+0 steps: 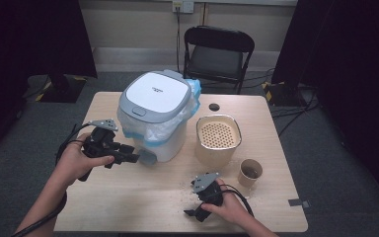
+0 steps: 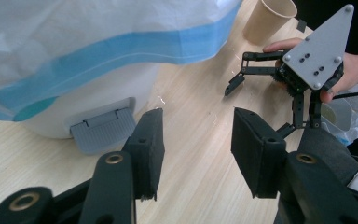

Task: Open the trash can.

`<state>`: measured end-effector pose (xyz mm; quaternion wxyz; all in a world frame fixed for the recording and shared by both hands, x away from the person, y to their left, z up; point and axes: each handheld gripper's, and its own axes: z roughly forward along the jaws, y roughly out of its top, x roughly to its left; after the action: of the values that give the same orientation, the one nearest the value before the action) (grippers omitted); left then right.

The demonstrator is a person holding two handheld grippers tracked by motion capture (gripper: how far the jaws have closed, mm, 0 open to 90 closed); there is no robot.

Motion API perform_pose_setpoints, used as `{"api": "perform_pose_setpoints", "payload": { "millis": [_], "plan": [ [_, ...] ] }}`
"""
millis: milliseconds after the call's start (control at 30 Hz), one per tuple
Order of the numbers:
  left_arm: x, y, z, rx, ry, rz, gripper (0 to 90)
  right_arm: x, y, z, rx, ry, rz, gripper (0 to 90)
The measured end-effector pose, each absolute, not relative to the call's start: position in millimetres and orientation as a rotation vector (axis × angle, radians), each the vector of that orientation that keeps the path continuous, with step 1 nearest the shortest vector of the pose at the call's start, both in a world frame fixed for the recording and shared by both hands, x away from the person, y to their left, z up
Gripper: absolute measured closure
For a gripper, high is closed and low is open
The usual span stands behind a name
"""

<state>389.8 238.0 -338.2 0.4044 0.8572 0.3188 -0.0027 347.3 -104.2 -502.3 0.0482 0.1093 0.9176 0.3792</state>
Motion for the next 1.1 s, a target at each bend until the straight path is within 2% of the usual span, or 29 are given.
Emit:
{"api": "perform_pose_setpoints", "payload": {
  "millis": [267, 1100],
  "plan": [
    [393.2, 238.8, -319.8, 2.166, 0.817, -0.003, 59.3, 347.3, -104.2, -502.3, 0.334, 2.797, 1.156, 0.0],
    [403.6, 240.0, -288.2, 2.183, 0.845, 0.021, 65.2, 347.3, -104.2, -502.3, 0.333, 2.797, 1.156, 0.0]
  ]
}}
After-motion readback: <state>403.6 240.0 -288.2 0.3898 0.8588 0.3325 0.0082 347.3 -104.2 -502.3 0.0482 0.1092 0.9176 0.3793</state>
